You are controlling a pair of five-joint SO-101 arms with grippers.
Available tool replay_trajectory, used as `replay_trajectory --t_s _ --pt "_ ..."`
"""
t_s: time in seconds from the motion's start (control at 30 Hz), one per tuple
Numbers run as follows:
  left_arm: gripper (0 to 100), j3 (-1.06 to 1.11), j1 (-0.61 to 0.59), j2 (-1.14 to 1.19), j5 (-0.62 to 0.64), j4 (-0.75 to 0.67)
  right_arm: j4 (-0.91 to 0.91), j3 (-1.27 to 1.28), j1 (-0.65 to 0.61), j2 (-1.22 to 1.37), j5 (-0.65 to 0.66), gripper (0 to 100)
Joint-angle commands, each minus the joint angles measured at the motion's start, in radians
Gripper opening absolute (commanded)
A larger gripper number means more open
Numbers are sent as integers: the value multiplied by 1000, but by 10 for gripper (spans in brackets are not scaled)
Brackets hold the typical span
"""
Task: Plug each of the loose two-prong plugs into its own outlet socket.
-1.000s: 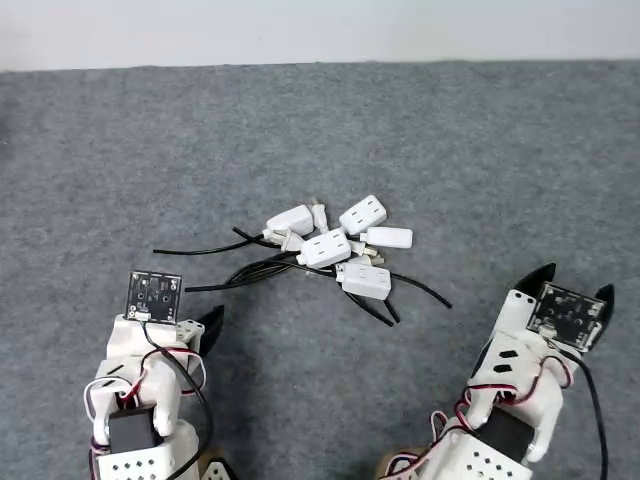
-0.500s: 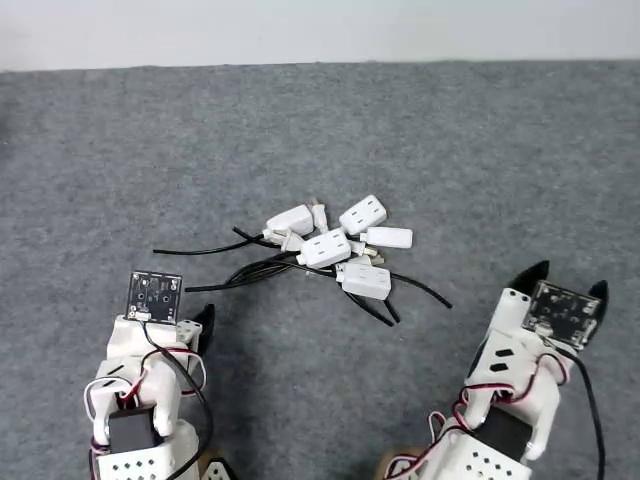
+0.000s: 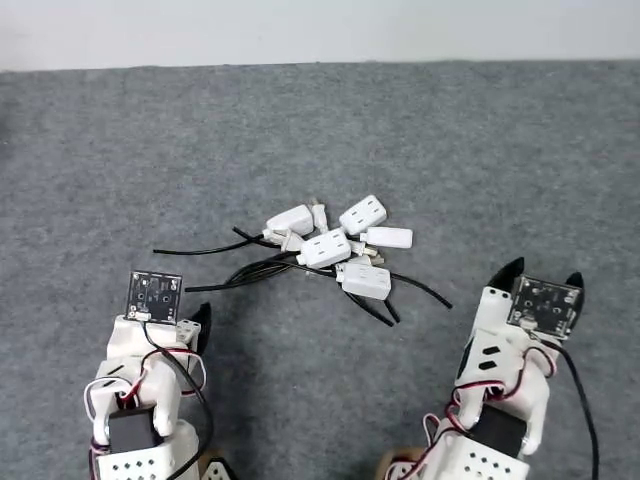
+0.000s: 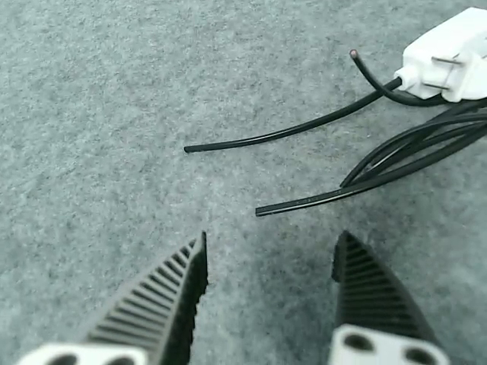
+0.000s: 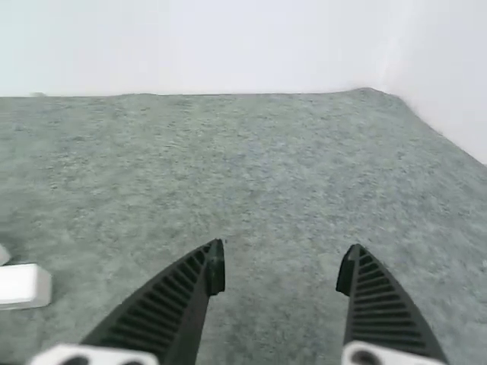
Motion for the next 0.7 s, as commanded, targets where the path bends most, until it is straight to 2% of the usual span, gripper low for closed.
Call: replay_trajectory --t_s 0.0,0.33,0.5,0.67 --pt "250 -16 3 -3 -2 5 8 17 -41 -10 0 240" --pt "250 -16 3 -3 -2 5 209 17 -62 -10 0 238" --pt "250 -16 3 -3 -2 5 275 17 39 -10 0 238" --pt "250 -16 3 -5 28 3 312 17 62 -10 0 238"
